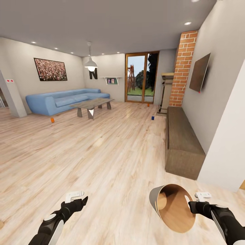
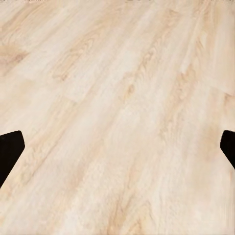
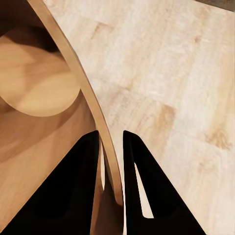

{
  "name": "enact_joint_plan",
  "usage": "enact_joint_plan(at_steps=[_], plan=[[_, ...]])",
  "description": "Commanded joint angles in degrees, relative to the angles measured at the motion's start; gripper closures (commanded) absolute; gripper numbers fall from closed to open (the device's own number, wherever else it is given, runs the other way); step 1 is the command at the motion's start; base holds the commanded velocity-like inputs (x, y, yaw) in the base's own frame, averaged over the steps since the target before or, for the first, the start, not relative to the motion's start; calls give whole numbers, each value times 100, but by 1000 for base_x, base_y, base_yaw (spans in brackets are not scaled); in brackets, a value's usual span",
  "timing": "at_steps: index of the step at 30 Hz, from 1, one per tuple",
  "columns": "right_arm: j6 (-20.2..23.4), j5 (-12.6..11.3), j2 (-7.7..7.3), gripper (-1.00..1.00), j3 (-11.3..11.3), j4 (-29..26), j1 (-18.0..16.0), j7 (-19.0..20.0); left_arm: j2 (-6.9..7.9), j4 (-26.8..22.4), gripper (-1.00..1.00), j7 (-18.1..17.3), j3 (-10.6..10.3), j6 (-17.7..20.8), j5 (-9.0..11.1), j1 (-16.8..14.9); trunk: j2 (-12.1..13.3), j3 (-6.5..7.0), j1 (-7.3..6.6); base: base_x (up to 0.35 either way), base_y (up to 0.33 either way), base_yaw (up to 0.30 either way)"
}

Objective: Put the three can of soda from the living room inside the tash can in the kitchen.

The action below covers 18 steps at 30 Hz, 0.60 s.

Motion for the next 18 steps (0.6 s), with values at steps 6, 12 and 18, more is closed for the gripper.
enact_joint_plan(at_steps=[6,12,18], plan=[[12,-73,1,100,-9,-6,-3,29,1,-2,-100,0,0,4,2,0,242,109,-133,0,0,0],[12,-87,1,100,-9,-6,-3,34,1,-2,-100,0,0,1,1,0,482,216,-264,0,0,0],[18,-89,1,100,-1,-8,-3,31,-4,-2,-100,0,-8,-3,-8,0,723,292,-396,0,0,0]])
